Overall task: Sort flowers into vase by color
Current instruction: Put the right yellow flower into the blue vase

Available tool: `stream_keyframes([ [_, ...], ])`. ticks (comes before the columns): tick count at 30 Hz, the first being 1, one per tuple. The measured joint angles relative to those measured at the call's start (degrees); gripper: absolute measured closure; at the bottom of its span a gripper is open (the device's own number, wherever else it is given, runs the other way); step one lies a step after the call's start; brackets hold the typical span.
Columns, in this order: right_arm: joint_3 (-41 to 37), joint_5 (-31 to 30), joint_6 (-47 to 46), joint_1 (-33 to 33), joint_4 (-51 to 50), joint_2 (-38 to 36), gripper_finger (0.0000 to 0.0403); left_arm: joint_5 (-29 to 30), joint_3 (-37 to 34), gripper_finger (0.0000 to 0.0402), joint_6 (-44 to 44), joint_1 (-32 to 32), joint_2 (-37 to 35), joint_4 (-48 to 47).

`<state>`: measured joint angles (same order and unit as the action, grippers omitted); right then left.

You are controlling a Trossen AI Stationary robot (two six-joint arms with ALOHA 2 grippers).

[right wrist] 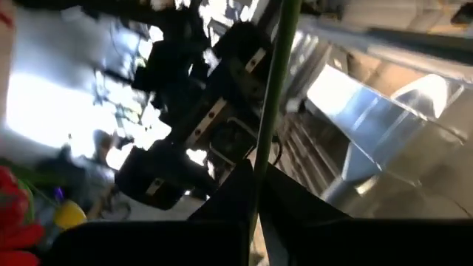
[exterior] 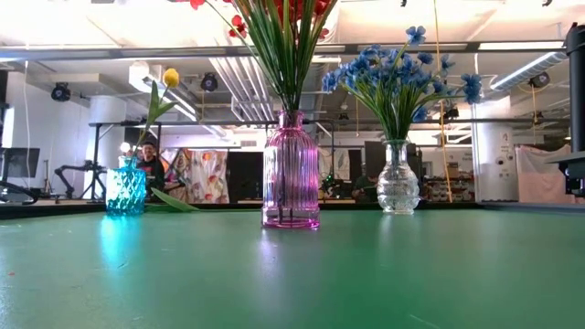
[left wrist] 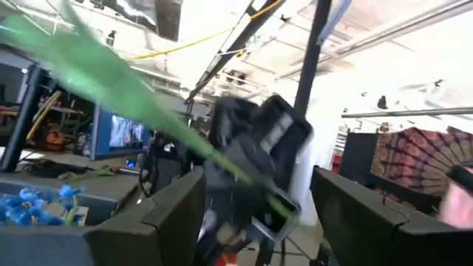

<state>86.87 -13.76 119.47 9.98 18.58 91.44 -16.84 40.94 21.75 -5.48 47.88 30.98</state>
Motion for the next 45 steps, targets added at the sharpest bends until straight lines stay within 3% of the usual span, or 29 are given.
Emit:
stream_keyframes([
  [4,0.0,-2.78,4.96,-0.04,7.18,2.66,0.0394,0.26,3.49,0.0171,-0.25,0.02,2.12,-2.07],
  [8,0.04,-2.75,10.18,0.16,7.42,3.7,0.0394,1.19,7.48,0.0171,-1.11,0.02,4.04,-7.54],
  [17,0.04,-2.69,11.08,0.28,6.81,3.69,0.0394,6.19,15.91,0.0171,-6.23,-0.02,8.09,-18.12],
  [26,0.04,-2.78,13.63,0.28,5.73,3.69,0.0394,6.46,18.41,0.0176,-8.6,0.02,12.12,-18.8],
  [31,0.04,-2.89,14.07,0.28,6.09,3.69,0.0394,7.79,18.18,0.0224,-8.79,0.02,11.66,-18.75],
  [40,0.04,-3.04,11.83,0.25,6.13,3.69,0.0392,7.72,17.97,0.0384,-8.79,0.04,10.41,-18.55],
  [45,0.04,-3.04,11.31,0.24,6.19,3.69,0.0369,7.72,18.02,0.0387,-8.91,0.04,10.32,-18.66],
])
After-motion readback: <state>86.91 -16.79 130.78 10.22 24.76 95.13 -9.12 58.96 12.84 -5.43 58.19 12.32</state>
